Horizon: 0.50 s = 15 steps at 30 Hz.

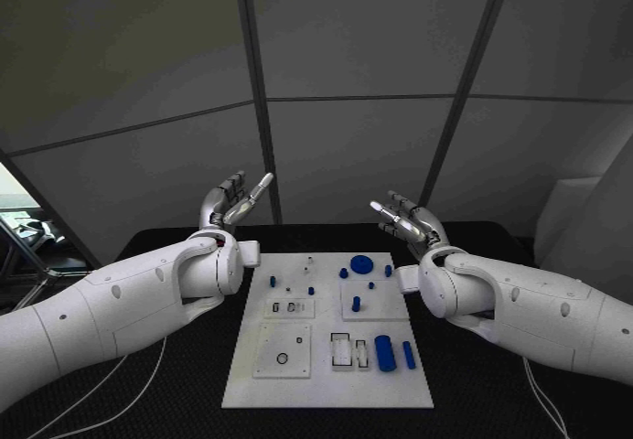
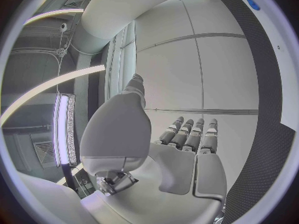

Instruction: Assemble the parts on the task board

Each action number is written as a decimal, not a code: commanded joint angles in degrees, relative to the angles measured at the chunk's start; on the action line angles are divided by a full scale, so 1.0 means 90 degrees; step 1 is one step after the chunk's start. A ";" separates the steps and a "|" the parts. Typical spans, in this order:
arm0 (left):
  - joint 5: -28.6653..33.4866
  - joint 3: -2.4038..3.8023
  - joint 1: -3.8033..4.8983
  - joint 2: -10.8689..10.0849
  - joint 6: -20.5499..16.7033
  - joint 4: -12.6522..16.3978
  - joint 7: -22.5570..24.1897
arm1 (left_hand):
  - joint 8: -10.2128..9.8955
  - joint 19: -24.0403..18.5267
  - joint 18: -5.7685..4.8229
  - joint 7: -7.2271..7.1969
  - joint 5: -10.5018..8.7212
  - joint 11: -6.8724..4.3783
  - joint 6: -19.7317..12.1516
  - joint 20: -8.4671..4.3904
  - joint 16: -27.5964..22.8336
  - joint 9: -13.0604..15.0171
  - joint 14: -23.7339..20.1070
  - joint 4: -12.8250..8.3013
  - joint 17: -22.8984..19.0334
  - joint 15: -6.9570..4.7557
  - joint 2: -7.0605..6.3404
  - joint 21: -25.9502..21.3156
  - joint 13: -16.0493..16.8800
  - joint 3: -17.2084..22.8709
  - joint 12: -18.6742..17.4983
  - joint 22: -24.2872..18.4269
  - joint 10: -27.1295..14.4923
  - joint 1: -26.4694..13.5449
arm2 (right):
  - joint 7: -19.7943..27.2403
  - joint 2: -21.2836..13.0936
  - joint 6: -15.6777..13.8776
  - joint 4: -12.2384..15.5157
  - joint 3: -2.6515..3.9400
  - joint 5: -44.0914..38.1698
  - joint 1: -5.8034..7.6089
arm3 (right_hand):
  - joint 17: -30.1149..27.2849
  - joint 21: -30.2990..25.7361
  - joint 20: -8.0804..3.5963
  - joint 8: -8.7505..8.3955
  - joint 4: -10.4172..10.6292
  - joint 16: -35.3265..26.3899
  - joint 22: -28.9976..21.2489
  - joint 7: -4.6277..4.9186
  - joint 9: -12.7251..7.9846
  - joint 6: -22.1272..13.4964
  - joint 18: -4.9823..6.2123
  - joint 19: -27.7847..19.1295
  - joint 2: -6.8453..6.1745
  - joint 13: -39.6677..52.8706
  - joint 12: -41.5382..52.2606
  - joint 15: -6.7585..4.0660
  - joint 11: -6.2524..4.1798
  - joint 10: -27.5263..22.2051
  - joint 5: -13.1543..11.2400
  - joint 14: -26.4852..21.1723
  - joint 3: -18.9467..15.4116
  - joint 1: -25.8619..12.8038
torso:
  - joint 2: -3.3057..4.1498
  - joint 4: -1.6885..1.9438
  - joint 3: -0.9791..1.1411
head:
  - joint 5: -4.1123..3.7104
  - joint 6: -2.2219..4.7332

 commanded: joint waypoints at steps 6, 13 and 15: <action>0.0141 0.0024 0.0039 0.0055 0.0486 -0.0129 0.0275 | 0.0067 0.0100 -0.0223 0.0702 0.0046 0.0122 0.0167 0.0118 0.0068 0.0027 0.0188 0.0095 0.0034 0.0121 -0.0027 0.0061 0.0023 0.0014 0.0045 0.0036 0.0168 0.0385 | -0.0722 0.0187 0.1763 -0.0472 0.0082 -0.1079 0.0062 | 0.0247 0.0738 0.0023 0.0386 -0.0553 0.0571 0.0353 0.0958 0.0218 0.1886 0.0374 0.1711 0.0054 0.0234 0.0495 -0.0060 0.0000 0.2582 0.0070 0.2871 0.0189 0.1087 | -0.0002 -0.0002 -0.0001 | 0.0001 -0.0001; 0.0140 0.0012 0.0040 -0.0325 0.0870 0.0140 0.0218 | 0.0269 0.1357 -0.0423 0.0933 -0.0066 0.0390 0.1198 0.0130 0.0433 0.0137 0.1928 0.0065 0.0203 0.0324 0.0433 0.0572 0.0134 0.0380 0.0255 0.0310 0.1424 0.0529 | -0.0590 -0.0019 0.0959 -0.0549 0.0095 -0.3500 0.0148 | 0.0249 0.1173 0.0006 0.0663 -0.0759 0.0775 0.0459 0.0675 0.0319 0.3900 0.0709 0.2595 0.0011 0.0239 0.0754 -0.0398 -0.0329 0.4413 0.0118 0.4550 0.0302 0.1335 | 0.0130 0.0006 -0.0023 | -0.0054 -0.0101; 0.0120 0.0010 0.0040 -0.0393 0.0901 0.0201 0.0227 | 0.0331 0.2121 -0.0389 0.0929 -0.0084 0.0395 0.1566 0.0118 0.0581 0.0163 0.2599 0.0054 0.0246 0.0284 0.0548 0.0881 0.0162 0.0459 0.0325 0.0466 0.1936 0.0578 | -0.0605 -0.0026 0.0922 -0.0550 0.0095 -0.3751 0.0178 | 0.0249 0.1227 -0.0011 0.0667 -0.0794 0.0764 0.0461 0.0628 0.0312 0.4211 0.0722 0.2709 -0.0007 0.0237 0.0733 -0.0455 -0.0363 0.4587 0.0118 0.4735 0.0334 0.1348 | 0.0165 0.0011 -0.0020 | -0.0064 -0.0100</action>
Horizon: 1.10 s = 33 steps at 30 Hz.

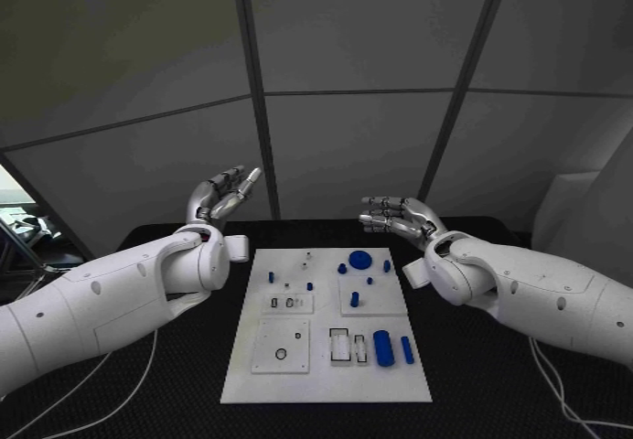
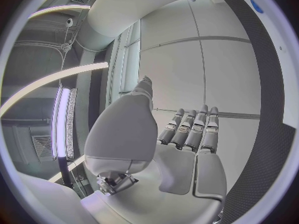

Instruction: Assemble the parts on the task board

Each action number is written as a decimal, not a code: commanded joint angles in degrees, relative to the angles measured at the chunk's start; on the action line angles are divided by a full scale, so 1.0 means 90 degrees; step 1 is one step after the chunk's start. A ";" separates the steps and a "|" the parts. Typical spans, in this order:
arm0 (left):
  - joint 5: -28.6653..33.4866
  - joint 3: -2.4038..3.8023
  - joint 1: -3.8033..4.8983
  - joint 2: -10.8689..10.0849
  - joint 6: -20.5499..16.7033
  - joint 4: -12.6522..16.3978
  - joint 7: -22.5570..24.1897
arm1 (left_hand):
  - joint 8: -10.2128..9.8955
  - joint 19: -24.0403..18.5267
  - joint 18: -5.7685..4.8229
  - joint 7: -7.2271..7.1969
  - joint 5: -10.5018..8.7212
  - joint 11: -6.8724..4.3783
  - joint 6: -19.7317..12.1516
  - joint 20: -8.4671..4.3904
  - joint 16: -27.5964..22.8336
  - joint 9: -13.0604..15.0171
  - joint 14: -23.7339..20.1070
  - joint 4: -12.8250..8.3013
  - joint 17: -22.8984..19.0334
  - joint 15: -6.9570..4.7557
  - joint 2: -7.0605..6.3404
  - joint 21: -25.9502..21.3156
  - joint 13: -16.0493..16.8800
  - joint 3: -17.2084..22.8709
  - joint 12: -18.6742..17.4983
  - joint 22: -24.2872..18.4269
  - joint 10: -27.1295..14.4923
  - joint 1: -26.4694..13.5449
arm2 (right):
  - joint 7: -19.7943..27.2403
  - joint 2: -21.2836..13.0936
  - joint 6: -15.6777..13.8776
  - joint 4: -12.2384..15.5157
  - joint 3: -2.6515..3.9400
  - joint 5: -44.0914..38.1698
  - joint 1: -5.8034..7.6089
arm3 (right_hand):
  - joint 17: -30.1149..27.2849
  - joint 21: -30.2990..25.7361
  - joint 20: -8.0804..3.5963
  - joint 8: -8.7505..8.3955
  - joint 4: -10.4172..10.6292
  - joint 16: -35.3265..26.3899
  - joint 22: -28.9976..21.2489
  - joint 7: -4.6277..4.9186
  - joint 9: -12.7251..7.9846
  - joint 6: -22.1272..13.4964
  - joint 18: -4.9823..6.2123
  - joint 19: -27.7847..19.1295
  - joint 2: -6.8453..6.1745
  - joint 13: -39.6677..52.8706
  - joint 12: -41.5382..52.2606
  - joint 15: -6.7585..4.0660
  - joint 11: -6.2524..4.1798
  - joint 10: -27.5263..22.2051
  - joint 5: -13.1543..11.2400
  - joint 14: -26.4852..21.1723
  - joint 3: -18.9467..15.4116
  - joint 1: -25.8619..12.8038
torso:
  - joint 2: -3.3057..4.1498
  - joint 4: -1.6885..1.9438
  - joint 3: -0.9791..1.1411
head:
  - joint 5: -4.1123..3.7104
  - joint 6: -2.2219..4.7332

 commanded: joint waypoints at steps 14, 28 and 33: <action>-0.0382 -0.0002 0.0008 -0.0765 0.0654 0.0871 -0.0004 | 0.0354 0.2601 -0.0053 0.0564 -0.0093 -0.0397 0.2704 -0.0190 0.0480 0.0113 0.2839 -0.0427 0.0148 -0.0533 0.0593 0.1204 0.0119 0.0005 0.0388 0.0426 0.3131 0.0316 | -0.0375 -0.0074 -0.0222 0.0015 0.0012 -0.3424 0.0431 | 0.0090 0.0860 -0.0382 0.0004 -0.0453 0.0147 0.0171 0.0254 0.0046 0.2644 0.0275 0.1736 -0.0140 0.0030 -0.0069 -0.0656 -0.0520 0.2680 0.0085 0.2841 0.0596 0.0188 | 0.0507 0.0115 -0.0019 | -0.0113 0.0051; -0.0496 0.0004 0.0005 -0.1249 0.0798 0.1824 -0.0145 | 0.0329 0.2899 -0.0061 0.0472 -0.0089 -0.0516 0.3020 -0.0315 0.0401 0.0090 0.3241 -0.0704 0.0285 -0.0653 0.0708 0.1357 0.0138 -0.0051 0.0408 0.0454 0.3620 0.0431 | -0.1853 -0.0156 0.0679 0.0460 0.0017 -0.6518 0.0710 | 0.0669 0.2230 -0.1068 -0.0130 -0.0570 0.0942 0.0842 0.0046 0.0049 0.2930 0.0267 0.3086 -0.0540 0.0047 -0.0251 -0.1196 -0.0828 0.3145 -0.0049 0.4940 0.0820 0.0050 | 0.1001 0.0292 -0.0085 | -0.0332 0.0242; -0.0499 0.0005 0.0004 -0.1283 0.0858 0.2024 -0.0181 | 0.0315 0.2905 -0.0063 0.0474 -0.0089 -0.0513 0.3019 -0.0316 0.0372 0.0086 0.3226 -0.0726 0.0285 -0.0650 0.0717 0.1360 0.0132 -0.0050 0.0389 0.0452 0.3616 0.0441 | -0.2156 -0.0099 0.0850 0.0572 0.0017 -0.7257 0.0734 | 0.1078 0.2778 -0.1196 -0.0149 -0.0549 0.1484 0.1180 0.0000 0.0043 0.2973 0.0245 0.3175 -0.0652 0.0048 -0.0274 -0.1265 -0.0899 0.3267 0.0061 0.5093 0.0890 0.0023 | 0.1108 0.0332 -0.0095 | -0.0359 0.0245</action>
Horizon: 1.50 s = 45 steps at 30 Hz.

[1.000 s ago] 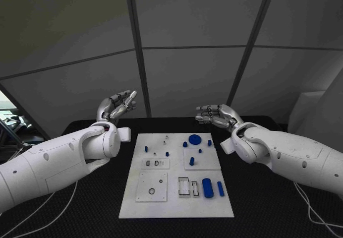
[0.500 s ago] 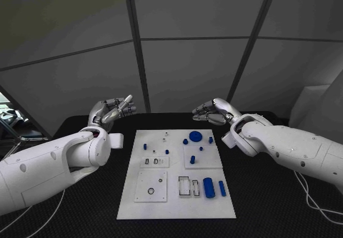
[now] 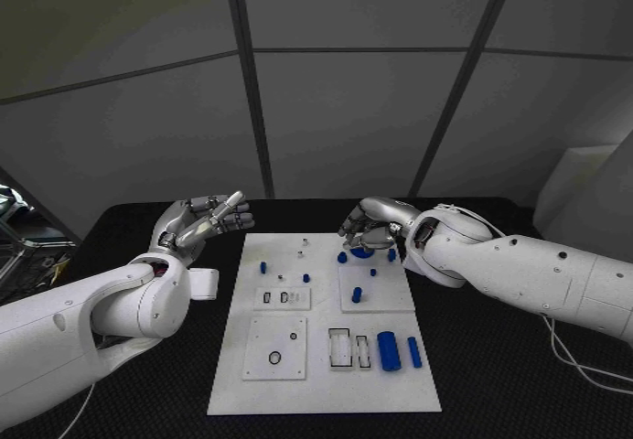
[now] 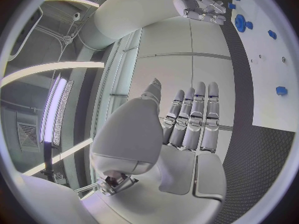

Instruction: Assemble the parts on the task board

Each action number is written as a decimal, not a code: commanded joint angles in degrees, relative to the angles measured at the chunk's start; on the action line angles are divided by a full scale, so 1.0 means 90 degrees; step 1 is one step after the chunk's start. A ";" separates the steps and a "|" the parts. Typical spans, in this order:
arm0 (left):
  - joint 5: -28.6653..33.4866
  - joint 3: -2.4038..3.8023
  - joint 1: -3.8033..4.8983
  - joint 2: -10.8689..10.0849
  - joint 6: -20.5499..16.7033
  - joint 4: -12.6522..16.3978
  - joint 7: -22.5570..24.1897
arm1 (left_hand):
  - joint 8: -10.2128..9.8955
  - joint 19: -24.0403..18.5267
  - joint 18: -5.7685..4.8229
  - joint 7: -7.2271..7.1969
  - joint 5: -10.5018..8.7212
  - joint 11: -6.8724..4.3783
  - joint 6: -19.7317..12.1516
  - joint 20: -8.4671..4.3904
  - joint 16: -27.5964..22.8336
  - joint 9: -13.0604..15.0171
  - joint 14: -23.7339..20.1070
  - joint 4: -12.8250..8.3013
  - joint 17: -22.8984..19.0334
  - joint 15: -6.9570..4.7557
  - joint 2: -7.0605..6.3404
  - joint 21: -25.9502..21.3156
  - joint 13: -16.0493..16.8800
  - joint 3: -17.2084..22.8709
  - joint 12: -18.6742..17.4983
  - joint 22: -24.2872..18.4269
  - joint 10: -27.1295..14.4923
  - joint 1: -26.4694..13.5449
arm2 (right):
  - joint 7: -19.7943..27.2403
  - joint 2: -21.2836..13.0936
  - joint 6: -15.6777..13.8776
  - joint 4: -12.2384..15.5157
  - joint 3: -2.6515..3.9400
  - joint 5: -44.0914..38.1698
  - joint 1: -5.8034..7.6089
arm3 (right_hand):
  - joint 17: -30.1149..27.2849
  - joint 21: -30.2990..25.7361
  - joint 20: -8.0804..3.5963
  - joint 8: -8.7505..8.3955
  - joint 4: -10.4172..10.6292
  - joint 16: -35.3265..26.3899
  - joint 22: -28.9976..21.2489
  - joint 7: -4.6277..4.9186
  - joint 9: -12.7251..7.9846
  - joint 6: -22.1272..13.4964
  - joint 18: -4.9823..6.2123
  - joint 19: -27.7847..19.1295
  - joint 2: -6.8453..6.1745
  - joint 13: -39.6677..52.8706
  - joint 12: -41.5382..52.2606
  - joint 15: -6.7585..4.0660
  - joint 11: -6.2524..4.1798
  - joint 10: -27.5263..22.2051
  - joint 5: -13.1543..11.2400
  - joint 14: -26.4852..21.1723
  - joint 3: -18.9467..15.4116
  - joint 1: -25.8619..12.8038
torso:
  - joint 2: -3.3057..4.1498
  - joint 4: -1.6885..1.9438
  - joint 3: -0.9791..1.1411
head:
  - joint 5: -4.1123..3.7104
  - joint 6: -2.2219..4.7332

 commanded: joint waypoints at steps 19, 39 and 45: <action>-0.0093 0.0010 0.0008 -0.0003 0.0297 0.0230 -0.0116 | -0.0050 0.0064 0.0026 0.0019 -0.0017 0.0011 0.0051 0.0012 -0.0083 -0.0014 0.0000 -0.0078 0.0008 0.0017 0.0048 0.0043 -0.0009 -0.0003 -0.0061 0.0006 0.0012 0.0001 | -0.0975 0.0158 0.0689 0.0117 0.0008 -0.2072 0.0034 | 0.2402 0.2266 -0.0043 -0.0038 0.0284 0.3272 0.1947 -0.0070 -0.0001 0.0013 -0.0051 0.0085 -0.0344 0.0012 -0.0011 -0.0058 -0.0021 -0.0074 0.0009 0.0237 0.0514 -0.0067 | 0.0240 0.0099 -0.0004 | -0.0037 -0.0052; -0.0093 0.0010 0.0009 -0.0010 0.0340 0.0224 -0.0164 | -0.0064 0.0080 0.0027 0.0025 -0.0018 0.0016 0.0044 0.0012 -0.0098 -0.0016 -0.0001 -0.0086 0.0010 0.0020 0.0052 0.0051 -0.0012 -0.0009 -0.0075 0.0007 0.0005 -0.0008 | -0.1052 0.0377 0.0799 -0.0072 0.0006 -0.2304 0.0035 | 0.3522 0.3154 -0.0019 -0.0030 0.0434 0.4402 0.3046 -0.0072 0.0003 0.0058 -0.0184 0.0339 -0.0374 0.0016 0.0005 -0.0045 -0.0016 -0.0079 -0.0081 0.0226 0.0857 -0.0013 | 0.0282 0.0093 0.0022 | -0.0031 -0.0064; -0.0092 0.0010 0.0009 -0.0006 0.0345 0.0229 -0.0170 | -0.0069 0.0085 0.0027 0.0028 -0.0018 0.0018 0.0041 0.0011 -0.0105 -0.0017 -0.0002 -0.0088 0.0011 0.0021 0.0059 0.0054 -0.0013 -0.0010 -0.0080 0.0008 0.0002 -0.0011 | -0.1096 0.0451 0.0951 -0.0162 0.0004 -0.2329 0.0035 | 0.3785 0.3397 -0.0023 -0.0028 0.0475 0.4673 0.3347 -0.0070 0.0004 0.0096 -0.0221 0.0434 -0.0376 0.0024 0.0023 -0.0052 -0.0030 0.0005 -0.0174 0.0224 0.1015 0.0020 | 0.0288 0.0099 0.0024 | 0.0000 -0.0075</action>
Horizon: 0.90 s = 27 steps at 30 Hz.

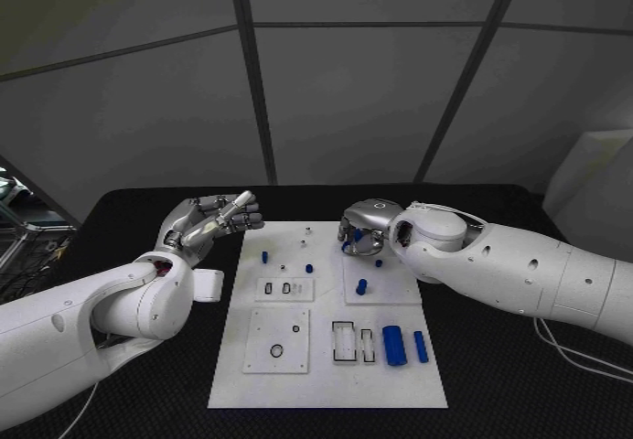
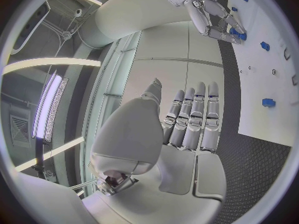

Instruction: Assemble the parts on the task board

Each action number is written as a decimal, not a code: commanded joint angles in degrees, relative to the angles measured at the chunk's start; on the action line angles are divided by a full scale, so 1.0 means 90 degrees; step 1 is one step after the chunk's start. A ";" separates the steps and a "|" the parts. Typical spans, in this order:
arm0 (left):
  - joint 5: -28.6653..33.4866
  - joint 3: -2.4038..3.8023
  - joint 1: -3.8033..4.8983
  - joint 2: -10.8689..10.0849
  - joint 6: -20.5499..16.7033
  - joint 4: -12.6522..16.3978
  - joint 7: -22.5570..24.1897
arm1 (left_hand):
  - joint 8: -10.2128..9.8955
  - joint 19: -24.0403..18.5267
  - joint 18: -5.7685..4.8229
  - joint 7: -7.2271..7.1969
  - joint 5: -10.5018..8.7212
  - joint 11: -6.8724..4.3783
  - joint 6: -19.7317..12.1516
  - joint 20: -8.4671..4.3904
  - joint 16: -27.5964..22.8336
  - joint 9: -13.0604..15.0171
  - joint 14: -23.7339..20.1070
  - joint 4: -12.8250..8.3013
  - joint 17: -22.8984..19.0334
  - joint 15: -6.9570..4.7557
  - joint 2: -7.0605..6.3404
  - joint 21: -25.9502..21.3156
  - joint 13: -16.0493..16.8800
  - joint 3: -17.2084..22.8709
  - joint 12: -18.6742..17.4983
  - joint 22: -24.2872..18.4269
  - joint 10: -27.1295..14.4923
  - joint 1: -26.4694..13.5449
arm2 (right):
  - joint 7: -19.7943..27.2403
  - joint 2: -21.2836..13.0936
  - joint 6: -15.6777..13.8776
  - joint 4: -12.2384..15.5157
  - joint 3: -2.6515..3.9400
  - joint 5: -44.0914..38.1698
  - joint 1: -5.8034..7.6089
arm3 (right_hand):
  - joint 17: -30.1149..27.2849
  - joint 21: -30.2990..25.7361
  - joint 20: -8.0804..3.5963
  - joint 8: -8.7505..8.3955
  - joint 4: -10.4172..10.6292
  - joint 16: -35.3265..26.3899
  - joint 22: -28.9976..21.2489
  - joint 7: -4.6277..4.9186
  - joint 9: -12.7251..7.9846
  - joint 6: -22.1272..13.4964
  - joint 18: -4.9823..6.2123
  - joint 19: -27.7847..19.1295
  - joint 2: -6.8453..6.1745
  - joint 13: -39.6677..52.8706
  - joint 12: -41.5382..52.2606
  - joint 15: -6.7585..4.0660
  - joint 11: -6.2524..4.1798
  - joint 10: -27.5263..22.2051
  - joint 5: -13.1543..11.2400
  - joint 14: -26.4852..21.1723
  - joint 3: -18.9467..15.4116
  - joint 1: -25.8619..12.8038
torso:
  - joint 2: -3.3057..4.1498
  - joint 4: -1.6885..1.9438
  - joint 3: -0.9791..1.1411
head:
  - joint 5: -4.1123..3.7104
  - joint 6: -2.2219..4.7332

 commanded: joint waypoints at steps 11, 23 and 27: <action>-0.0045 0.0007 0.0011 -0.0036 0.0098 -0.0007 -0.0025 | -0.0053 0.0053 0.0027 0.0010 -0.0014 0.0020 0.0023 0.0011 -0.0059 -0.0005 0.0002 -0.0044 0.0011 0.0022 0.0095 0.0040 -0.0011 0.0019 -0.0052 0.0010 0.0005 -0.0008 | -0.0102 0.0078 0.0305 -0.0075 0.0004 -0.0141 0.0018 | 0.0119 0.0151 -0.0013 0.0018 0.0049 0.0169 0.0150 -0.0001 0.0016 0.0125 -0.0123 0.0017 -0.0036 0.0009 0.0026 -0.0036 0.0007 0.0118 -0.0105 0.0161 0.0219 0.0095 | 0.0019 -0.0007 0.0011 | 0.0033 -0.0003; -0.0045 0.0007 0.0013 -0.0047 0.0129 -0.0014 -0.0041 | -0.0058 0.0058 0.0026 0.0009 -0.0012 0.0019 0.0027 0.0011 -0.0069 -0.0004 0.0005 -0.0056 0.0014 0.0022 0.0116 0.0042 -0.0012 0.0028 -0.0059 0.0009 0.0007 0.0000 | 0.0025 0.0056 -0.0364 -0.0026 0.0003 -0.0167 0.0017 | 0.0551 0.0534 -0.0049 0.0106 0.0031 0.0574 0.0674 -0.0026 0.0049 0.0424 -0.0194 0.0188 0.0022 0.0046 0.0096 -0.0085 -0.0052 0.0382 -0.0194 0.0186 0.0634 0.0296 | 0.0023 -0.0016 0.0018 | 0.0037 0.0009; -0.0029 0.0007 0.0013 -0.0044 0.0150 -0.0009 -0.0047 | -0.0059 0.0060 0.0026 0.0007 -0.0013 0.0019 0.0030 0.0011 -0.0073 -0.0004 0.0006 -0.0060 0.0015 0.0022 0.0124 0.0043 -0.0012 0.0032 -0.0062 0.0009 0.0009 0.0003 | 0.0109 0.0005 -0.0687 0.0059 0.0004 -0.0028 0.0017 | 0.0536 0.0571 -0.0053 0.0099 0.0041 0.0582 0.0718 -0.0022 0.0046 0.0434 -0.0201 0.0196 -0.0008 0.0045 0.0087 -0.0086 -0.0050 0.0393 -0.0220 0.0177 0.0665 0.0280 | 0.0027 -0.0011 0.0023 | 0.0046 0.0025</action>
